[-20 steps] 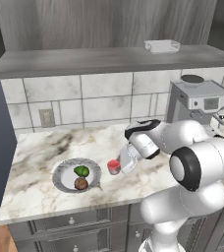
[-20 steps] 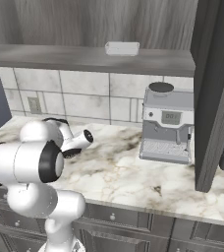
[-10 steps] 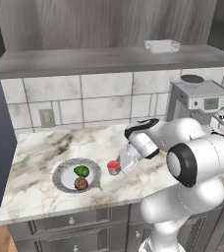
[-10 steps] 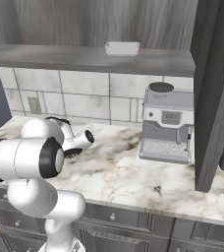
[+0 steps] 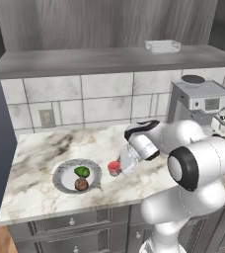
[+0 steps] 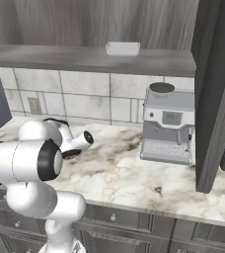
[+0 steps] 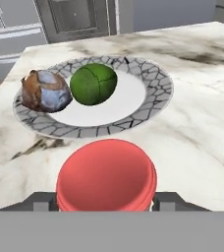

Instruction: Pick the avocado and bread from the counter and place them on the plate. Then pick the jam from the cabinet and place it next to the plate. Lastly close the cabinet door.

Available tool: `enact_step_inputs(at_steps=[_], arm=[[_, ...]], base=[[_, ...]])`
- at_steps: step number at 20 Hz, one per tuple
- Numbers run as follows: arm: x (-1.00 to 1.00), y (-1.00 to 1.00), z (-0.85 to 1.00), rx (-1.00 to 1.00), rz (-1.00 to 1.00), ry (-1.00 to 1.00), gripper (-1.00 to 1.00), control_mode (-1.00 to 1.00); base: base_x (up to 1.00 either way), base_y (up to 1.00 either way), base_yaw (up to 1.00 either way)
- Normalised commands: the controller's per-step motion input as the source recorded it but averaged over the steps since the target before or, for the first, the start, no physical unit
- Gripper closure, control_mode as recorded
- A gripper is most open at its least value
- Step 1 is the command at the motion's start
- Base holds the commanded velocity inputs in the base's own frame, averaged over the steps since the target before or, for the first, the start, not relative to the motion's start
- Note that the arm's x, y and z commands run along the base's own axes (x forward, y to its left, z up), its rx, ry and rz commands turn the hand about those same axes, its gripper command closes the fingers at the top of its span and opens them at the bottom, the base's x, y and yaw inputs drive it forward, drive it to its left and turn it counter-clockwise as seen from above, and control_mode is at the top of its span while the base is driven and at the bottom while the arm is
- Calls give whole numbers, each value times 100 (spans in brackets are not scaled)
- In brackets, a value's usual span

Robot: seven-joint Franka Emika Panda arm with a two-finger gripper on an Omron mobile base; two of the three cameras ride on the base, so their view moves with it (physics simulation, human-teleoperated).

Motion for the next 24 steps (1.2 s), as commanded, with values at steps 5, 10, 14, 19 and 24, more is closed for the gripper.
enact_step_inputs(at_steps=[5, 10, 14, 19, 24], arm=[[-29, -20, -10, -14, -2, -7, -100, -100], [-20, -27, -23, -18, -5, -5, -100, -100], [-21, -37, -1, -13, -5, -8, -100, -100], [-24, -32, 68, -1, -5, -19, -100, -100], [-33, -20, 74, 0, -11, -12, -100, -100]], base=[[0, 0, 0], [0, 0, 0], [0, 0, 0], [0, 0, 0], [0, 0, 0]])
